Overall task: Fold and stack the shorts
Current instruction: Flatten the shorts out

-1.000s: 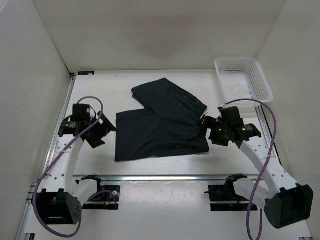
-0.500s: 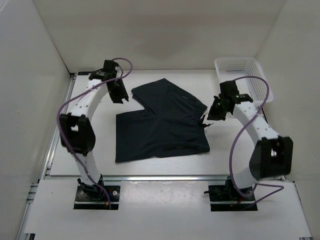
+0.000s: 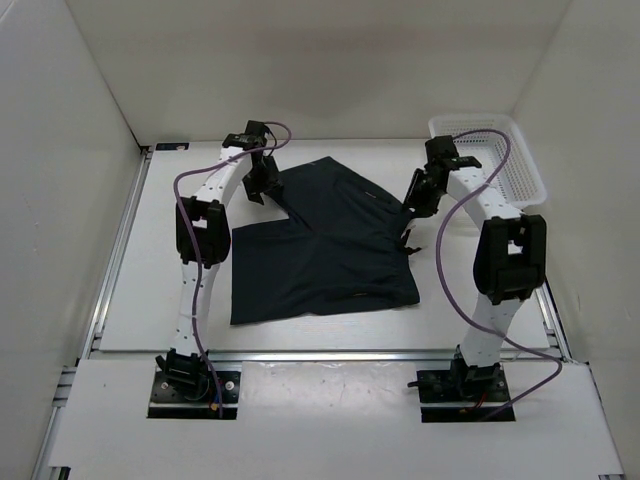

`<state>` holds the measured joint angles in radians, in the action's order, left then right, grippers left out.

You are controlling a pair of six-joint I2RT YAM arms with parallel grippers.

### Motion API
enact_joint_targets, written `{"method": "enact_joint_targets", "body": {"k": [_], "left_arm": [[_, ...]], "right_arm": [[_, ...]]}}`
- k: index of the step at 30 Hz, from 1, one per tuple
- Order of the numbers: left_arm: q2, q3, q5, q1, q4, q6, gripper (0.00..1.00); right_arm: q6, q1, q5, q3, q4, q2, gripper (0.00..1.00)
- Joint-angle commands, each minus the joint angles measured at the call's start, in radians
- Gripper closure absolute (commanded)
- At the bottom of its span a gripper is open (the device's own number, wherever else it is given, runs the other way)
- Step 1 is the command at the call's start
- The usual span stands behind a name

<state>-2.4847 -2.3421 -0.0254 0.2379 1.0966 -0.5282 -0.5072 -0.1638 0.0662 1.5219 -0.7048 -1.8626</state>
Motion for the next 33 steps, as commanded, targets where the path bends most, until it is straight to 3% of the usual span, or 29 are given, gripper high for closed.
{"method": "enact_joint_targets", "body": {"k": [1,2,4,10,15,18,19,21,22,24,25,33], "left_arm": [[0.0,-0.056,-0.007,0.001,-0.001,-0.023,0.33],[-0.011,-0.068,-0.021,0.001,-0.001,-0.023,0.28],[-0.042,-0.077,-0.03,0.001,-0.01,-0.023,0.26],[-0.069,-0.077,-0.041,0.001,-0.032,-0.041,0.35],[-0.088,-0.098,-0.068,0.001,-0.052,-0.052,0.37],[-0.109,-0.109,-0.08,0.001,-0.052,-0.073,0.4],[-0.109,-0.118,-0.094,0.001,-0.052,-0.073,0.43],[-0.118,-0.118,-0.138,0.001,-0.064,-0.084,0.58],[-0.118,-0.118,-0.148,0.001,-0.092,-0.084,0.66],[-0.106,-0.106,-0.131,0.001,-0.092,-0.084,0.83],[-0.089,-0.089,-0.11,0.001,-0.092,-0.084,0.9],[0.142,0.148,-0.055,-0.08,-0.092,-0.053,0.9]], "right_arm": [[0.019,0.004,-0.022,0.09,-0.01,-0.078,0.57],[0.019,0.004,-0.022,0.107,-0.01,-0.117,0.43],[0.019,0.004,-0.043,0.17,-0.028,-0.159,0.34],[0.033,0.004,-0.132,0.331,-0.068,-0.318,0.3],[0.056,-0.005,-0.183,0.42,-0.105,-0.403,0.27],[0.065,-0.005,-0.183,0.42,-0.105,-0.428,0.34],[0.065,-0.014,-0.166,0.42,-0.105,-0.428,0.47],[0.075,-0.014,-0.131,0.406,-0.082,-0.428,0.63],[0.075,-0.025,-0.105,0.382,-0.072,-0.419,0.79],[0.084,-0.025,-0.105,0.373,-0.061,-0.406,0.96],[0.084,-0.034,-0.12,0.373,-0.061,-0.396,1.0],[0.055,-0.034,-0.206,0.323,-0.048,-0.326,1.0]]}}
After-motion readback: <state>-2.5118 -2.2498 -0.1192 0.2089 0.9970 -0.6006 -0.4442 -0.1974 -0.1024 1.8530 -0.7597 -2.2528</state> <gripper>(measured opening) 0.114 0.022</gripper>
